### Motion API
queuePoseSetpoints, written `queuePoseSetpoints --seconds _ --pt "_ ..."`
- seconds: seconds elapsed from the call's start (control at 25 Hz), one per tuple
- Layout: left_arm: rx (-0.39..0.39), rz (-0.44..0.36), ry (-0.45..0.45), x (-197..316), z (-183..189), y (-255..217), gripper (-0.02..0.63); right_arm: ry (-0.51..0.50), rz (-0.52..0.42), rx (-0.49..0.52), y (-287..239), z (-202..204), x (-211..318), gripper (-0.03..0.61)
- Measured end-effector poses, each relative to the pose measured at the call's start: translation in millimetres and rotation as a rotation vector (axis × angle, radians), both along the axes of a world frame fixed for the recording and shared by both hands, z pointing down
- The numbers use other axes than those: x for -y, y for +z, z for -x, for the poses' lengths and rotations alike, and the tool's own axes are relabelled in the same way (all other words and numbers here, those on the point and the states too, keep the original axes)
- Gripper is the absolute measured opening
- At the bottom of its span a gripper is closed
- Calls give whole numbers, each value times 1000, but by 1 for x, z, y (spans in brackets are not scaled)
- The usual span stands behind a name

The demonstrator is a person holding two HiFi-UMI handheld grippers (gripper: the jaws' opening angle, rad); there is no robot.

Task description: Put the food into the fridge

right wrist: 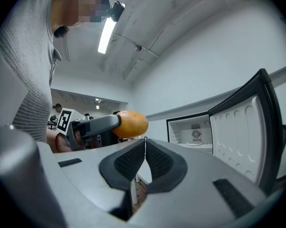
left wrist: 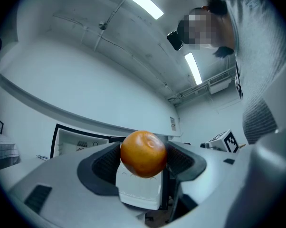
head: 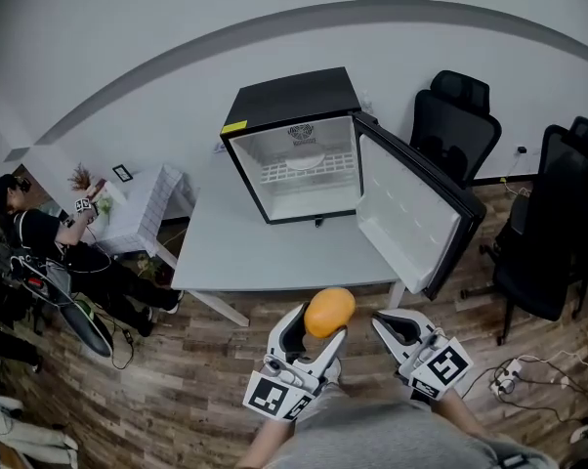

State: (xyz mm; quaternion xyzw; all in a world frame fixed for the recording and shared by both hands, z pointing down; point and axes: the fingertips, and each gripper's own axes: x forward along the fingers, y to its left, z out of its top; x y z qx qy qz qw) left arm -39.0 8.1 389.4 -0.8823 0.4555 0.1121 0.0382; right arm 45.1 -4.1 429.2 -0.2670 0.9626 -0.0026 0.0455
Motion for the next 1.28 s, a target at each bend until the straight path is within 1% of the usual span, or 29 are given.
queuePoseSetpoints --seconds 0.4,0.64,1.28 --pt "-15 -7 9 63 34 -5 298 14 -12 3 -10 35 59 14" --pt "-11 8 32 97 49 -7 298 25 -3 -2 -14 55 93 14" --pt "-18 16 79 162 113 -2 299 77 -4 -40 -16 113 148 14"
